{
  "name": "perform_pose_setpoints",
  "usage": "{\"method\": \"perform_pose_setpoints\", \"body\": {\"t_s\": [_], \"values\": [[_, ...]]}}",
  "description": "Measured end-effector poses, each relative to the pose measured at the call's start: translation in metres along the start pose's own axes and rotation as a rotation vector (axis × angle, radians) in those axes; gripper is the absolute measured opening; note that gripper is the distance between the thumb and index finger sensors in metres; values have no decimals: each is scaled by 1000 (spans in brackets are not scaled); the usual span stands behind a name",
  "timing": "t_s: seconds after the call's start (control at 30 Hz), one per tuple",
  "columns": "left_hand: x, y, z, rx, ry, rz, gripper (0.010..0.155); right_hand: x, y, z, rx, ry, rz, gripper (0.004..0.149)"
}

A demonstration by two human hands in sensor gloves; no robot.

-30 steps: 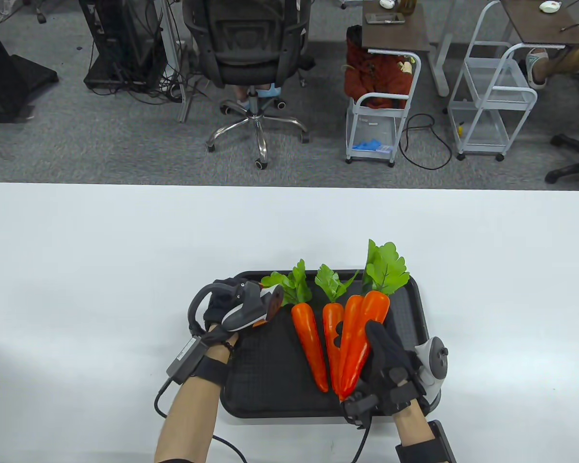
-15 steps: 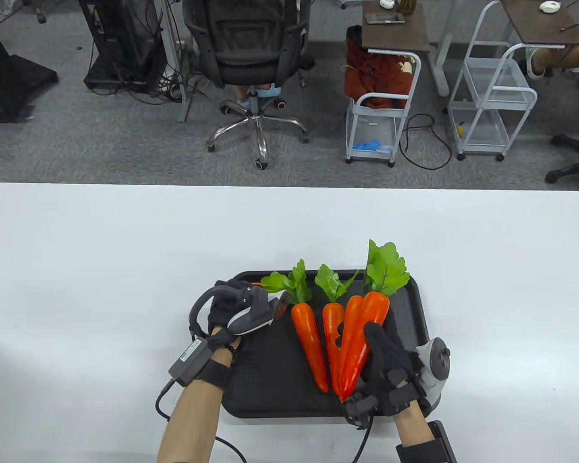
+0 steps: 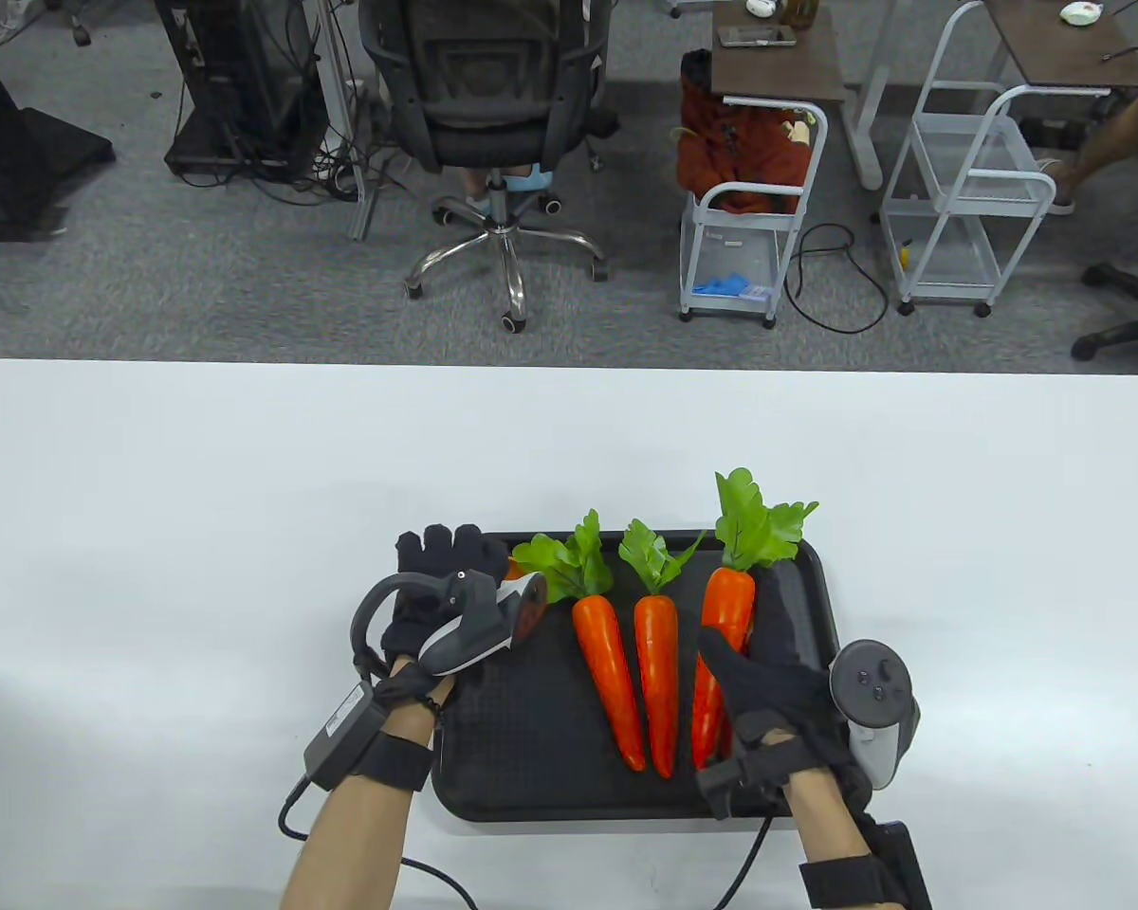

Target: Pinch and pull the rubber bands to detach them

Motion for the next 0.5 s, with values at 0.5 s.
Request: {"method": "perform_pose_setpoints", "body": {"t_s": [0.5], "values": [[-13, -3, 49, 64, 143, 201, 56, -11, -2, -31, -72, 12, 699, 89]]}}
Point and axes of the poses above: the tracker on the back of each hand, its own y axis roughly to the thumb side, its own z axis roughly from the fingertips to the wrist, x = y × z, the point moved 3 cm from there along -z, roughly from the wrist to the fingertips, and after that the axes turned 13 degrees about -y, right-handed, at the moved point
